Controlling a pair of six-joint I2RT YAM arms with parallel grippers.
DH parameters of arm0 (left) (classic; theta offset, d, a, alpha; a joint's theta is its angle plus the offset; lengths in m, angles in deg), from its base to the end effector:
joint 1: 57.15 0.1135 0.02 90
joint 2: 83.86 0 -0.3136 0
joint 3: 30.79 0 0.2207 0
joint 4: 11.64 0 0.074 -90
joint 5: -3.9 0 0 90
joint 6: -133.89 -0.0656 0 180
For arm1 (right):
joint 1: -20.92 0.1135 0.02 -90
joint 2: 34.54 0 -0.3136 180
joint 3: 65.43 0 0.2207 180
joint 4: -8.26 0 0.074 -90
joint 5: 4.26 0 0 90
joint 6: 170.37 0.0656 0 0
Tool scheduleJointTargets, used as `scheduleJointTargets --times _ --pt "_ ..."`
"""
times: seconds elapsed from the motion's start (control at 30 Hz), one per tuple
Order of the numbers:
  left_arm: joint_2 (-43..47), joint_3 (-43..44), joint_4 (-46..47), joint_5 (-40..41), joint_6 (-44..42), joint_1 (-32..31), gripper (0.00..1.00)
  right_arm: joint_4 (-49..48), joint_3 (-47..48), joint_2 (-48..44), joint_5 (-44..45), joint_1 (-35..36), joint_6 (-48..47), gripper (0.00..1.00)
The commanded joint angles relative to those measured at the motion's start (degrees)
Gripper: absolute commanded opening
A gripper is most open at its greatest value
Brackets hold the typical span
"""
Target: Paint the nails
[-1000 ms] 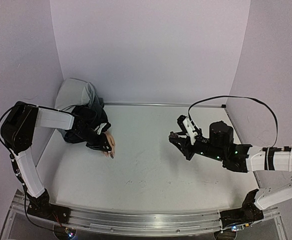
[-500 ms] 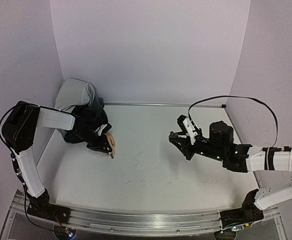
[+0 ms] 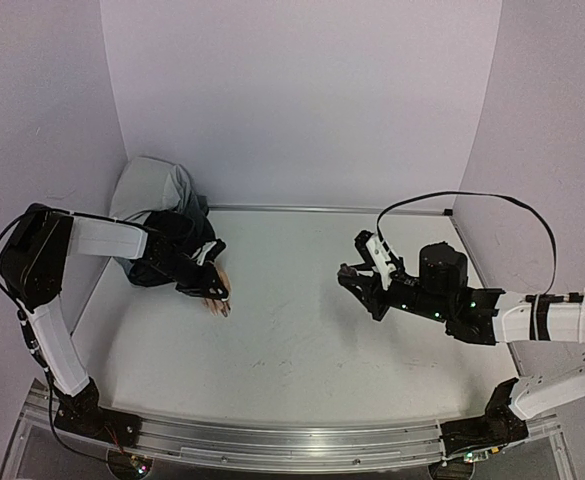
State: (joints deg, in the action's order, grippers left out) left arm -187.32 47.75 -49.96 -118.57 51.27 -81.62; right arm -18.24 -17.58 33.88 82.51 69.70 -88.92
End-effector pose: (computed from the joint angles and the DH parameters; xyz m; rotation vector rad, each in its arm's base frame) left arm 0.3052 -0.1776 0.2100 0.5861 2.6423 -0.9323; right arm 0.1620 0.1905 0.3420 -0.7589 1.2905 0.6104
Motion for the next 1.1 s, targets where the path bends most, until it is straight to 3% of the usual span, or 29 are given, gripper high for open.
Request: scheduleJointTargets --times 0.0,0.4,1.07 --pt "2.8 0.8 2.0 1.5 0.1 0.1 0.0 -4.2 0.5 0.0 -0.5 -0.3 0.0 0.0" --pt "0.5 2.9 -0.9 5.3 0.0 0.7 0.0 -4.3 0.5 0.1 -0.5 -0.3 0.0 0.0" --pt "-1.2 3.5 -1.5 4.2 -0.1 0.7 0.0 -4.4 0.5 0.1 -0.7 -0.4 0.0 0.0"
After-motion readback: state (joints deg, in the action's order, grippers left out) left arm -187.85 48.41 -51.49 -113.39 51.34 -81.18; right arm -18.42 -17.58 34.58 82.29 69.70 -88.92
